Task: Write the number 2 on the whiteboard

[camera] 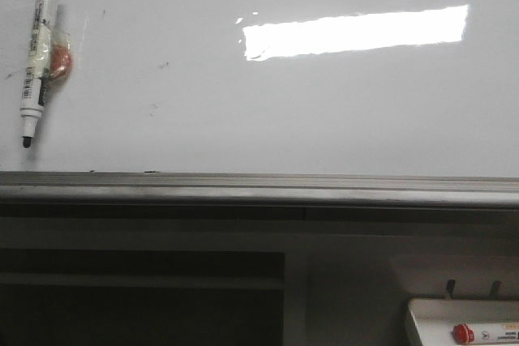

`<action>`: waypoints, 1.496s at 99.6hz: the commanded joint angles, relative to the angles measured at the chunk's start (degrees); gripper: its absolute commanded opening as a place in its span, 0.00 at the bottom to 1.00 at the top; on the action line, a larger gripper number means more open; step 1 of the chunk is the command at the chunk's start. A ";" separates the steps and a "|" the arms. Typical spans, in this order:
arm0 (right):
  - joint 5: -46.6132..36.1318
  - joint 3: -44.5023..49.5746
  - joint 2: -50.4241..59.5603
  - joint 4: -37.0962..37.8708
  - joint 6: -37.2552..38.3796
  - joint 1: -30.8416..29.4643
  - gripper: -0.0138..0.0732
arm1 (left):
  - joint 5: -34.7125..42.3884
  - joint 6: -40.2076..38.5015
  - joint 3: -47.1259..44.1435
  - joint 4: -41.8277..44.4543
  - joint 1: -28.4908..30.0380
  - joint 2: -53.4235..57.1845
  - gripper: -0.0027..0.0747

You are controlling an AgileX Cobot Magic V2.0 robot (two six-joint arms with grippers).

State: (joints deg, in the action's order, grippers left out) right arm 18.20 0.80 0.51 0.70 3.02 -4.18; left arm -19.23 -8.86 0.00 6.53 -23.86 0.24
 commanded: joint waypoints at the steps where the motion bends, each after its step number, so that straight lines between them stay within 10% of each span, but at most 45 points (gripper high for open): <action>1: -1.46 1.46 1.30 0.38 -0.21 0.11 0.09 | 4.31 -0.34 -0.70 -0.29 0.11 1.59 0.01; 24: -11.81 1.46 1.30 0.94 -0.21 0.11 0.09 | 18.25 -0.34 -0.70 -19.84 0.11 1.59 0.01; 53: -29.97 1.35 1.20 -22.46 0.55 0.11 0.09 | 25.47 -0.34 -0.59 -43.51 0.11 1.49 0.01; 87: -8.95 -12.00 -0.98 -22.38 -0.63 1.40 0.09 | 6.38 4.22 15.36 -17.38 0.00 -9.02 0.06; 116: 3.87 -26.22 -12.47 -22.04 -11.45 3.92 0.55 | 1.11 4.35 33.21 -12.64 -0.08 -34.57 0.81; 149: 5.92 -28.57 -15.33 -22.28 -11.45 3.97 0.63 | 4.50 4.35 36.93 -14.89 -6.02 -55.93 0.52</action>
State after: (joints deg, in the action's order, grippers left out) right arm 27.15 -25.75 -13.56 -21.52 -7.52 -0.30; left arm -20.43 -4.73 34.75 -7.96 -28.40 -52.32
